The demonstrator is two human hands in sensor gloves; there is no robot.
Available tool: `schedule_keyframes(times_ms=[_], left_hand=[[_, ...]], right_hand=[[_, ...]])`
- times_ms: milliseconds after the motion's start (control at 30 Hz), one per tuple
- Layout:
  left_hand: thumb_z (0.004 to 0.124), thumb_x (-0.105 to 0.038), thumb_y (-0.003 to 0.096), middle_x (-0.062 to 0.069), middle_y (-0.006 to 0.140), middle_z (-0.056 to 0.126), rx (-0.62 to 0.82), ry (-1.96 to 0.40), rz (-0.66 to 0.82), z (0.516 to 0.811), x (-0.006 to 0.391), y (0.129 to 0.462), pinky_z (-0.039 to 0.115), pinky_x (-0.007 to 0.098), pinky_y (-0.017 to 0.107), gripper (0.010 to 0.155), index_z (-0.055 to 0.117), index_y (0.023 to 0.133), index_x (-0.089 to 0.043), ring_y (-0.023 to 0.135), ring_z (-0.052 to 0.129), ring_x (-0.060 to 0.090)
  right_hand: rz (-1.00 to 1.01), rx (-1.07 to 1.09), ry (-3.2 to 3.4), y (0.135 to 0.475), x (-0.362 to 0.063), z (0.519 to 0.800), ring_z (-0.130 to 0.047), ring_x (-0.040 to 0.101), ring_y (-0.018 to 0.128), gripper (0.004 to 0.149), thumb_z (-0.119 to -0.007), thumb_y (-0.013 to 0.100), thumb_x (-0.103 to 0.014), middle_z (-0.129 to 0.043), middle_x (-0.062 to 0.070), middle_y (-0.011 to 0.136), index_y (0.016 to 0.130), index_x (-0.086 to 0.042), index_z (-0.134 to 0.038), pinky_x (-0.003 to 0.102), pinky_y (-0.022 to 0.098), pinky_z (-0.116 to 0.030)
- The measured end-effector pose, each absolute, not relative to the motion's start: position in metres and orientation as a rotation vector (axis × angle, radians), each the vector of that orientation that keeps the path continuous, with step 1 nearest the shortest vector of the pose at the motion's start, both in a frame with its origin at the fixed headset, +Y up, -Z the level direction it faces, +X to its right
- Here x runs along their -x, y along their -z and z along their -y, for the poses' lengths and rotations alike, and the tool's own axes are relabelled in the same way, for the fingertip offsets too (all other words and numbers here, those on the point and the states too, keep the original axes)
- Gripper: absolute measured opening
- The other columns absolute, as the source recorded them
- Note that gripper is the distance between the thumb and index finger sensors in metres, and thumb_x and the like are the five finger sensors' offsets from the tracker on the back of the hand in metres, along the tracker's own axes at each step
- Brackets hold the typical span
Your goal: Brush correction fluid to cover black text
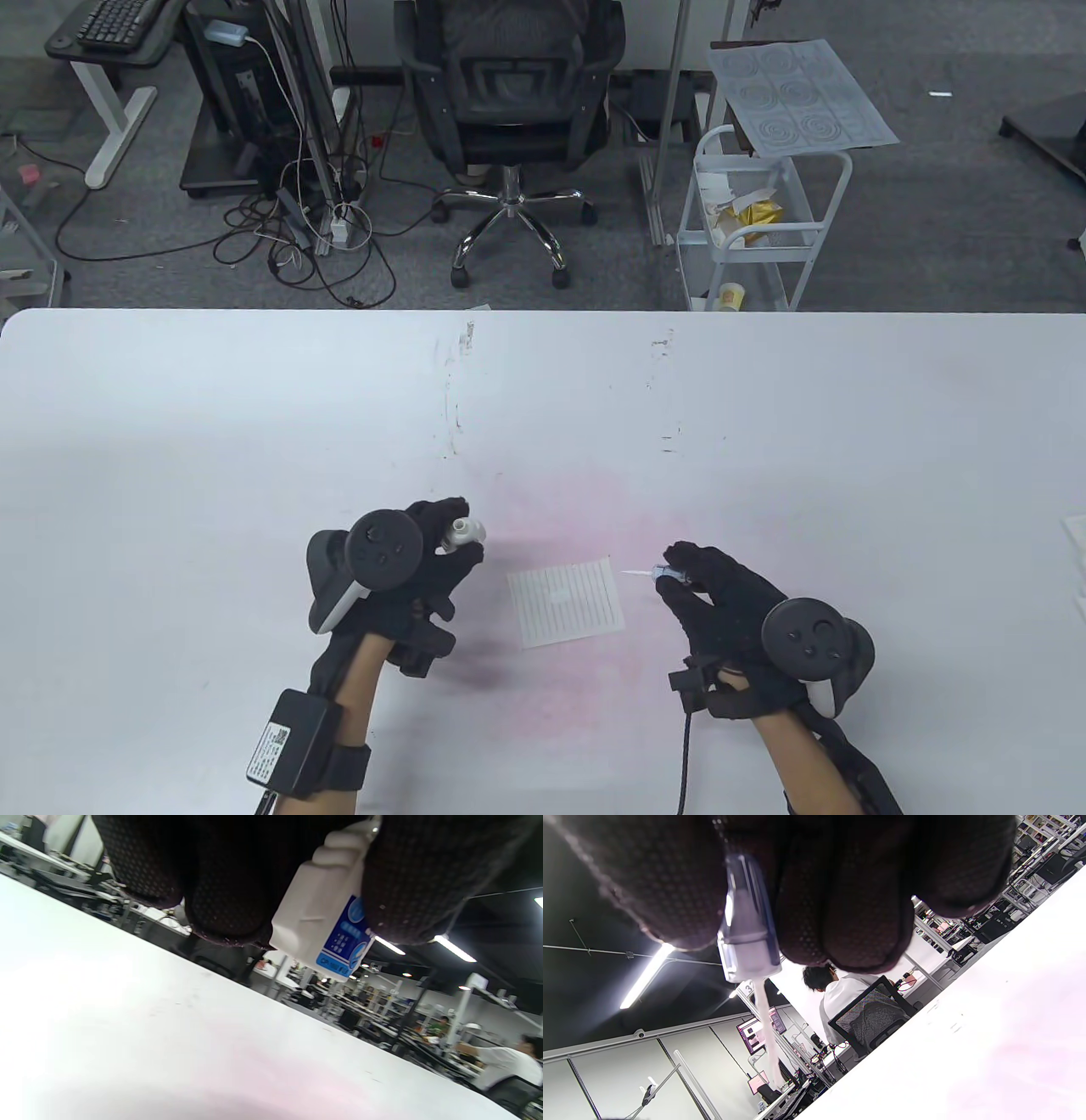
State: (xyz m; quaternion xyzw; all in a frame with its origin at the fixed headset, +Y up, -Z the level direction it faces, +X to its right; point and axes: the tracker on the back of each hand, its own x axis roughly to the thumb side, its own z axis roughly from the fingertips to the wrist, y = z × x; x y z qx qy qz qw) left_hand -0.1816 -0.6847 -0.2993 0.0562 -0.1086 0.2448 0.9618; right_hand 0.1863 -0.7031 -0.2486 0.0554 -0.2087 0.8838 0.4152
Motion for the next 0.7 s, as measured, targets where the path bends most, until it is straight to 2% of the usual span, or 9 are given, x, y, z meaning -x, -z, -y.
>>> schedule_keyframes(times_ms=[233,533,700], left_hand=[[0.093,-0.051,0.0340,0.005,0.079,0.097,-0.085,-0.470,0.345,0.682,0.145,0.279,0.084,0.043,0.055,0.059,0.084,0.087,-0.025,0.057,0.102,0.020],[0.093,-0.051,0.0338,0.005,0.078,0.098,-0.028,-0.492,0.385,0.692,0.132,0.277,0.084,0.043,0.054,0.059,0.084,0.086,-0.024,0.057,0.103,0.020],[0.093,-0.051,0.0337,0.005,0.078,0.098,-0.019,-0.481,0.403,0.693,0.126,0.275,0.084,0.043,0.054,0.060,0.084,0.086,-0.024,0.056,0.103,0.020]], right_hand=[[0.523,-0.141,-2.228,0.248,-0.186,0.703,-0.105,0.027,0.048,0.046,-0.092,0.033,-0.045,-0.095,0.004,0.067,0.073,-0.023,-0.090,0.050,0.044,-0.082],[0.527,-0.148,-2.229,0.248,-0.185,0.703,-0.105,0.027,0.048,0.047,-0.092,0.033,-0.046,-0.095,0.004,0.067,0.073,-0.022,-0.090,0.050,0.044,-0.082],[0.563,-0.171,-2.227,0.251,-0.182,0.684,-0.104,0.028,0.047,0.047,-0.092,0.033,-0.045,-0.094,0.006,0.066,0.073,-0.021,-0.090,0.050,0.044,-0.082]])
